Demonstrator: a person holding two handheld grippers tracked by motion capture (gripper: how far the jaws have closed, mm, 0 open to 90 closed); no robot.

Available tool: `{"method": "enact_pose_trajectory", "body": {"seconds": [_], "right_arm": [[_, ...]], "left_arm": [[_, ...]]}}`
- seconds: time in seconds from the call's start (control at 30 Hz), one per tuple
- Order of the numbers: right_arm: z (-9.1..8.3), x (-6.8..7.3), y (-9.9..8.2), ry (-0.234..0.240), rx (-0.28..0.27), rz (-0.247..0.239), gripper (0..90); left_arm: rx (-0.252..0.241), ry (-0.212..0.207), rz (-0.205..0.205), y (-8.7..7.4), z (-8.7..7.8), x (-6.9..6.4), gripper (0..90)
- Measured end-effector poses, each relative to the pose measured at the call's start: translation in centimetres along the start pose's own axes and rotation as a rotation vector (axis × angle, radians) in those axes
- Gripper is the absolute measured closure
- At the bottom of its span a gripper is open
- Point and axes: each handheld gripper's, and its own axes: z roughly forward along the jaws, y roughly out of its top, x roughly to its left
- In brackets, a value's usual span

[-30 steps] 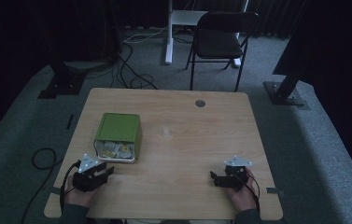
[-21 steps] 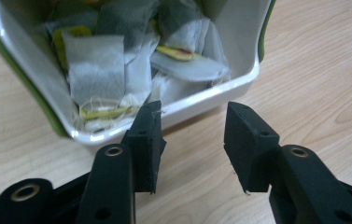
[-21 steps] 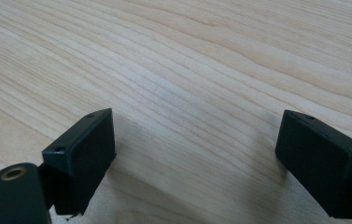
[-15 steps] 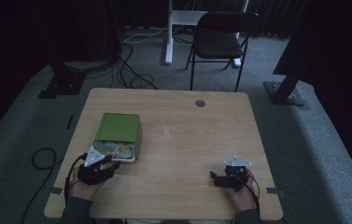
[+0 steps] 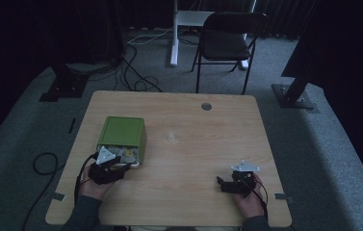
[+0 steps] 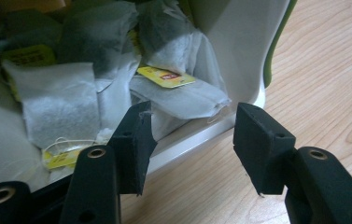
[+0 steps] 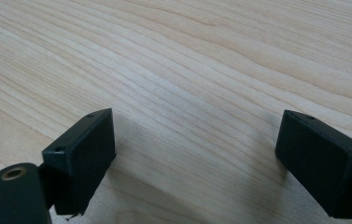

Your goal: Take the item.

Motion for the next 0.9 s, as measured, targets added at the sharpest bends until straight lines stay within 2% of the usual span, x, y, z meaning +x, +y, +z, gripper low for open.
{"method": "enact_pose_trajectory", "body": {"seconds": [0.27,0.43,0.67,0.9], "right_arm": [[0.0,0.0,0.0,-0.001,0.000,0.001,11.5],[0.0,0.0,0.0,-0.001,0.000,0.001,11.5],[0.0,0.0,0.0,-0.002,0.000,0.001,11.5],[0.0,0.0,0.0,-0.002,0.000,0.002,11.5]], "left_arm": [[0.008,-0.007,-0.013,-0.1,-0.1,-0.2,47.4],[0.000,-0.025,-0.037,-0.7,-0.8,-0.5,48.4],[0.005,-0.036,-0.043,-1.5,-1.8,-1.2,50.0],[0.011,-0.059,-0.032,-0.9,-1.5,-1.4,52.7]]}}
